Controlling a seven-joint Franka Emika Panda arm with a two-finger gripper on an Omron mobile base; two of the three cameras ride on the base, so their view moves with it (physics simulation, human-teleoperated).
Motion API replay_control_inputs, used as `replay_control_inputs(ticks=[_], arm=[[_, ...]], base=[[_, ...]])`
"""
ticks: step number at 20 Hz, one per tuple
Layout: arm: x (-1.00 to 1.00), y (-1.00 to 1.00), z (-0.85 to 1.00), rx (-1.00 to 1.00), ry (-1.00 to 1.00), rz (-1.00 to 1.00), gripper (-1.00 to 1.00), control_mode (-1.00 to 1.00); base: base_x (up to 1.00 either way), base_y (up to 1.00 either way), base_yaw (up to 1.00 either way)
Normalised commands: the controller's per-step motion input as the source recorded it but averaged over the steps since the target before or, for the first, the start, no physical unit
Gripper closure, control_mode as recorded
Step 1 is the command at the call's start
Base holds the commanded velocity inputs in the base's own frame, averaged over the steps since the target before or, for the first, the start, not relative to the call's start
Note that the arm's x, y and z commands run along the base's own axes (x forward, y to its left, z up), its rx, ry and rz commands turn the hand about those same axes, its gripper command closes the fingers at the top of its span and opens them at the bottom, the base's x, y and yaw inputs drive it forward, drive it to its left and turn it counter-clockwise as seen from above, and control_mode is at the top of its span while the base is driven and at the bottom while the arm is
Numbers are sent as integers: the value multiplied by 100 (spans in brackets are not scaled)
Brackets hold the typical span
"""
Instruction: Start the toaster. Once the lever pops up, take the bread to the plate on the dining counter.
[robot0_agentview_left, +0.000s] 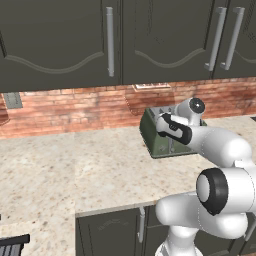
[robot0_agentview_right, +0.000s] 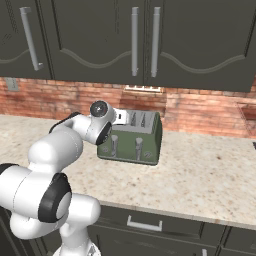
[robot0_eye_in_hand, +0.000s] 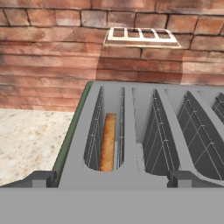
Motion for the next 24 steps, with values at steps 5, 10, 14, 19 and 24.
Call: replay_control_inputs(ticks=[5,10,14,19,24], arm=[[0,0,0,0,0,0,-100,-100],[0,0,0,0,0,0,-100,-100],[0,0,0,0,0,0,-100,-100],[0,0,0,0,0,0,-100,-100],[0,0,0,0,0,0,-100,-100]], base=[[0,0,0],[0,0,0],[0,0,0],[0,0,0],[0,0,0]])
